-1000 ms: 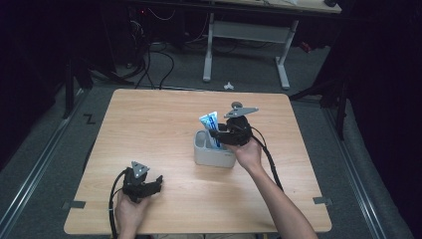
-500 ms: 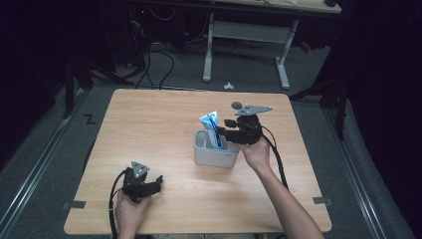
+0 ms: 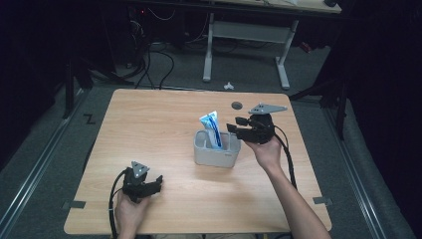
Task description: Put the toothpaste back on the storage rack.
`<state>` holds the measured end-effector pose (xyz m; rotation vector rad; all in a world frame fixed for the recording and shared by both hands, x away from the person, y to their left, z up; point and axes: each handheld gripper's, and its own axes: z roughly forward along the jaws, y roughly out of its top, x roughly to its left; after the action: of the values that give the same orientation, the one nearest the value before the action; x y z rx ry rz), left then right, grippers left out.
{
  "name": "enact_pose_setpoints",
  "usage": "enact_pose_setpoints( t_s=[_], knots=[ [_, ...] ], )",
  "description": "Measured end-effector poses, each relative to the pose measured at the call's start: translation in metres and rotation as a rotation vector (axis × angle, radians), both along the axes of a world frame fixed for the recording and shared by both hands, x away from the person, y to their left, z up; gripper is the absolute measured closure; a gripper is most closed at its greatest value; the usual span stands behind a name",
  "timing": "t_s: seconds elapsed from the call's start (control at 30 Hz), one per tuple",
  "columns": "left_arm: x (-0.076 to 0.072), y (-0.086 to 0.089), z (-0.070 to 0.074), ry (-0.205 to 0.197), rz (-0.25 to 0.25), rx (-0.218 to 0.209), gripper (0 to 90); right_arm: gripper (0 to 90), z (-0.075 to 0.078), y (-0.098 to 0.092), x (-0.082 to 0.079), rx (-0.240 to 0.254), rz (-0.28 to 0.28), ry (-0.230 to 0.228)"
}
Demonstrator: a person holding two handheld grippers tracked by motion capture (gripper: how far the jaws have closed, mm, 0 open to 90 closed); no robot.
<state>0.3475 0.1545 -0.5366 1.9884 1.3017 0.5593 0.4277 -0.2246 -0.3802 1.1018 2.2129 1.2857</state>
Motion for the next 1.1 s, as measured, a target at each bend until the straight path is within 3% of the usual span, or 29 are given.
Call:
enact_pose_setpoints(
  t_s=[0.73,1.1],
  knots=[
    [0.0,0.0,0.0,0.0,0.0,0.0,24.9,50.6,0.013,-0.024,-0.019,0.026,-0.013,-0.029],
    [0.0,0.0,0.0,0.0,0.0,0.0,24.9,51.3,0.006,-0.037,-0.025,0.055,-0.032,-0.023]
  ],
)
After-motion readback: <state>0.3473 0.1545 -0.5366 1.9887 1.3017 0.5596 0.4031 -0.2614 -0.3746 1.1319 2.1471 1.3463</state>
